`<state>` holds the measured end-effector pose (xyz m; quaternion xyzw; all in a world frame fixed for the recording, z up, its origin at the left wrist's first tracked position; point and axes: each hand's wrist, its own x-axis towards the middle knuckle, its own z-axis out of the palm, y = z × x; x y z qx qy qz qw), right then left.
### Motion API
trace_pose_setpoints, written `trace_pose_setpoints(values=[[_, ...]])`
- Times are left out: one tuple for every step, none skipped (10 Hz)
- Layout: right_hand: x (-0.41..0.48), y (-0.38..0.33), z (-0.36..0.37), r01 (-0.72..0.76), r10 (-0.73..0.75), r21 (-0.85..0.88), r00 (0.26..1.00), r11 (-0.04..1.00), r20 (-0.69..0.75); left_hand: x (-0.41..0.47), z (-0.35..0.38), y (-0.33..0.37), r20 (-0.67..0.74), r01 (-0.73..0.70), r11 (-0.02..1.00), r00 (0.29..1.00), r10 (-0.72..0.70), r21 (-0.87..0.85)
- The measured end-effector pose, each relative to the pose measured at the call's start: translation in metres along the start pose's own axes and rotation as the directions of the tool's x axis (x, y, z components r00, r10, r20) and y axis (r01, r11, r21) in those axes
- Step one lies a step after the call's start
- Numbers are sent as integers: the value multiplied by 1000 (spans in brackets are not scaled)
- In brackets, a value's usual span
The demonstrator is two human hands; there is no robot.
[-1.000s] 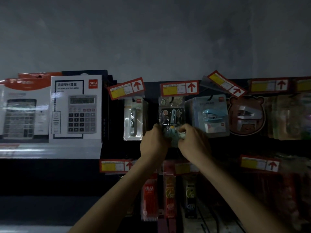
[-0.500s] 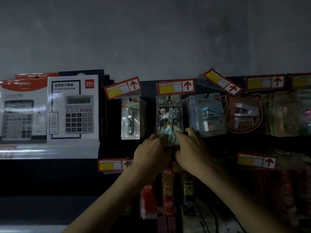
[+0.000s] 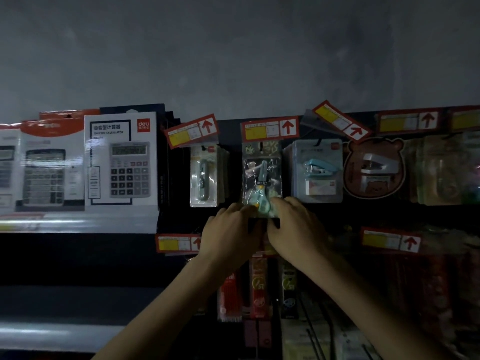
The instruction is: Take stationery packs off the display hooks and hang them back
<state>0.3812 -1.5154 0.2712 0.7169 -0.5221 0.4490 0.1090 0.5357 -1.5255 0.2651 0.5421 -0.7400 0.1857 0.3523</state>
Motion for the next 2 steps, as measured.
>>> trace_pose_setpoints(values=[[-14, 3, 0, 56, -55, 12, 996, 998, -69, -19, -10, 1, -46, -24, 999, 999, 26, 39], [-33, 9, 1, 119, -125, -46, 977, 992, -171, -41, -12, -4, -97, -43, 994, 994, 53, 104]])
